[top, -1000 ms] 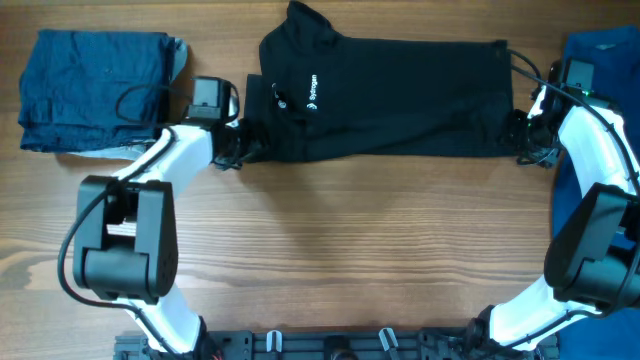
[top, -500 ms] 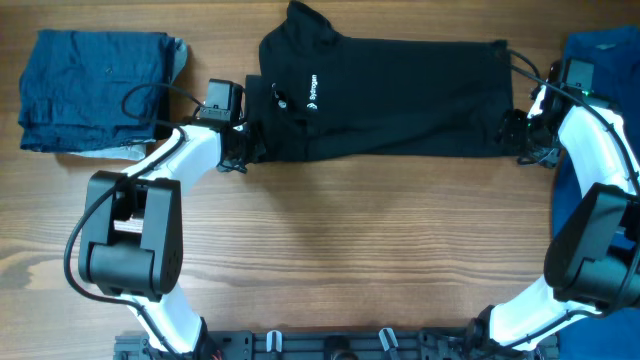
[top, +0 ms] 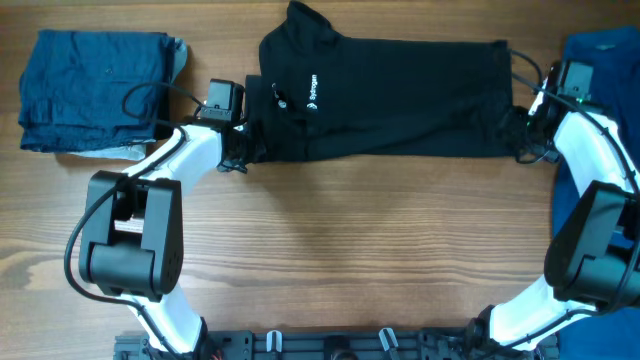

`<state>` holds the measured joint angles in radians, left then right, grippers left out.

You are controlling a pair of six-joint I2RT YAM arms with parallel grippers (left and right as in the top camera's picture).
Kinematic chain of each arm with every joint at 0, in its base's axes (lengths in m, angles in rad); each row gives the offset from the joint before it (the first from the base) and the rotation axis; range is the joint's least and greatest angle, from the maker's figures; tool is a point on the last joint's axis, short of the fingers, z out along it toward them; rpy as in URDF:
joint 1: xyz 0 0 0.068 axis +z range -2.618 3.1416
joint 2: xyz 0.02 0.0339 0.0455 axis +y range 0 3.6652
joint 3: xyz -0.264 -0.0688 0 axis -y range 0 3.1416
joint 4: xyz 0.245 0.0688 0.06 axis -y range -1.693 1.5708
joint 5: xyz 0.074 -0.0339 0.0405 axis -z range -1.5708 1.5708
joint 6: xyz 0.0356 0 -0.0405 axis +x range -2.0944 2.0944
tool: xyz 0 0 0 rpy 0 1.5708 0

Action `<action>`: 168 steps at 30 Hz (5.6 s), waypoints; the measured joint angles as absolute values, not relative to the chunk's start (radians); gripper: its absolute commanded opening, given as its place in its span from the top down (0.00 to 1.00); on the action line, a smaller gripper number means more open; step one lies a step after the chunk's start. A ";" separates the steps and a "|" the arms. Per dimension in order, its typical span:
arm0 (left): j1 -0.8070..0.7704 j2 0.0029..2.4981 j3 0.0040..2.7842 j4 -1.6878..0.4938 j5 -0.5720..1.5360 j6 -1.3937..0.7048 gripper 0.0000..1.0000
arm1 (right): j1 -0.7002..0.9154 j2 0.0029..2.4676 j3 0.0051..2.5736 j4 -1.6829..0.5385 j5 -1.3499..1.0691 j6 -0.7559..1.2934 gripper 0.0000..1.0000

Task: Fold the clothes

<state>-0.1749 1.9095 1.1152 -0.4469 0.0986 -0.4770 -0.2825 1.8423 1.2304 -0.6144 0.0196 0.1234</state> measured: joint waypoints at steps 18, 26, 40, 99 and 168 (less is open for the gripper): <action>-0.175 1.909 1.124 -0.485 0.068 -0.477 0.96 | -0.346 1.973 1.218 -0.516 -0.106 0.017 0.96; -0.111 1.904 1.136 -0.566 -0.032 -0.477 0.96 | -0.346 1.975 1.233 -0.572 -0.097 0.022 0.96; -0.013 1.911 1.123 -0.485 -0.215 -0.363 0.96 | -0.337 1.975 1.245 -0.622 -0.010 0.049 0.96; -0.196 1.816 1.166 -0.628 0.206 -0.359 0.80 | -0.175 1.969 1.251 -0.701 -0.250 0.025 0.60; -0.144 1.697 1.156 -0.464 0.102 -0.468 0.89 | -0.144 1.897 1.308 -0.531 -0.221 -0.197 0.64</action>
